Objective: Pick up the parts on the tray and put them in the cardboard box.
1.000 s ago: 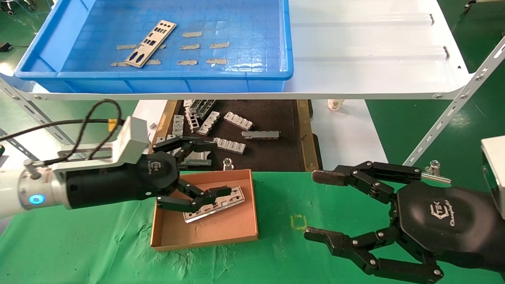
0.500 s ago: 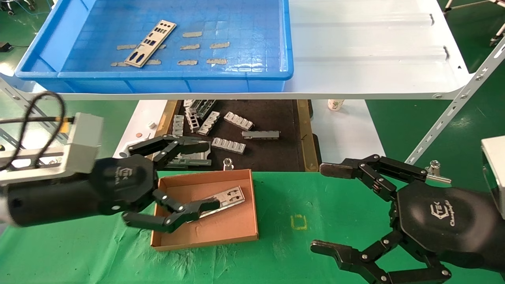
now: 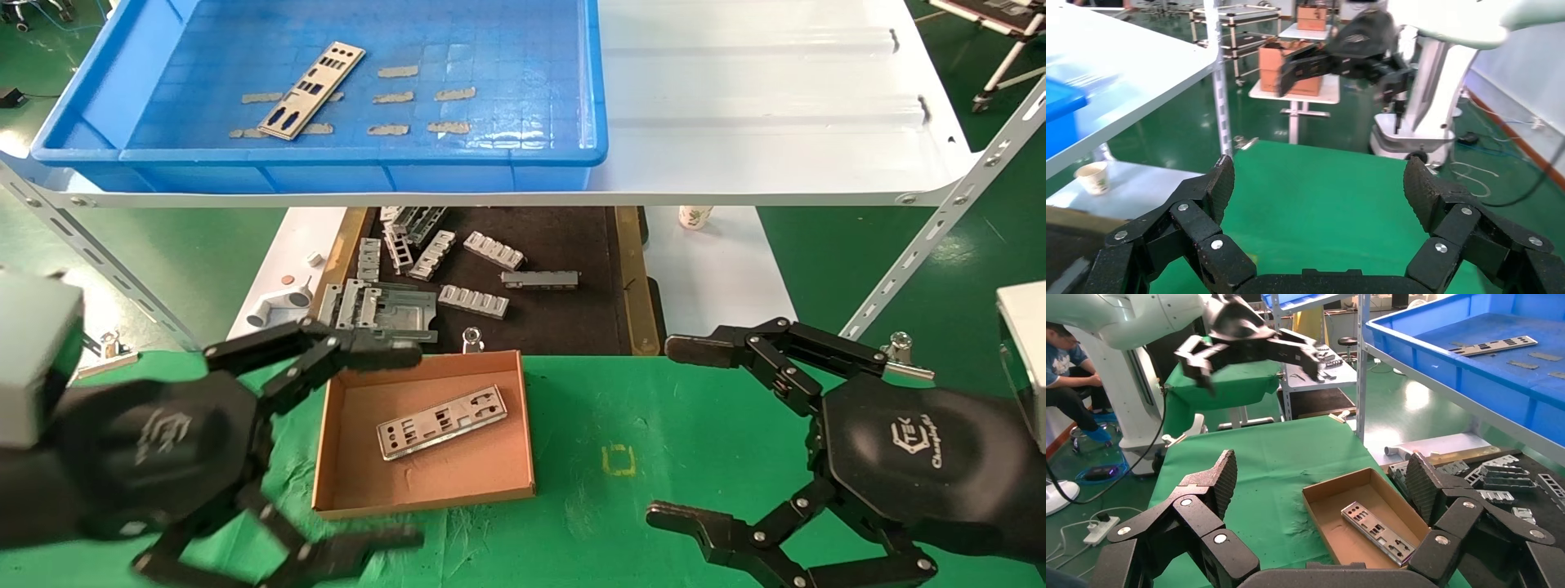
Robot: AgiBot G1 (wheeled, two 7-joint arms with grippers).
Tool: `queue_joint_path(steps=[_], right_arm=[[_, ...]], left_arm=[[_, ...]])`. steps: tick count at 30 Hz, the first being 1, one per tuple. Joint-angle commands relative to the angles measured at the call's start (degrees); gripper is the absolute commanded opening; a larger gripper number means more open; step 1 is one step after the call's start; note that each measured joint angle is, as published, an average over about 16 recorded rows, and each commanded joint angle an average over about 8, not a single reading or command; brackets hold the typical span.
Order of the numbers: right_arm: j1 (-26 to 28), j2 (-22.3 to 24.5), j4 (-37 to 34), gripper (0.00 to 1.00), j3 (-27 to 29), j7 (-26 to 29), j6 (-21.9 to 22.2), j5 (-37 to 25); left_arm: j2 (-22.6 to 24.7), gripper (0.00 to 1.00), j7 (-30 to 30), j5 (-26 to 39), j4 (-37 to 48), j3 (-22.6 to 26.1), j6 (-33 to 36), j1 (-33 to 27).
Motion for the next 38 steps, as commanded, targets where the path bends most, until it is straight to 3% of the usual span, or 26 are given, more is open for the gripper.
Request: queue_joint_path(steps=[1, 38], right_arm=[[0.00, 0.00, 0.00, 1.00, 0.00, 0.00, 0.00, 0.00], [-0.01, 0.01, -0.01, 1.00, 0.00, 0.00, 0.01, 0.01]], left_arm=[[-0.87, 1.00, -0.91, -0.76, -1.94, -0.79, 0.25, 0.88], [-0.56, 1.00, -0.68, -0.47, -1.20, -0.54, 0.12, 0.59]])
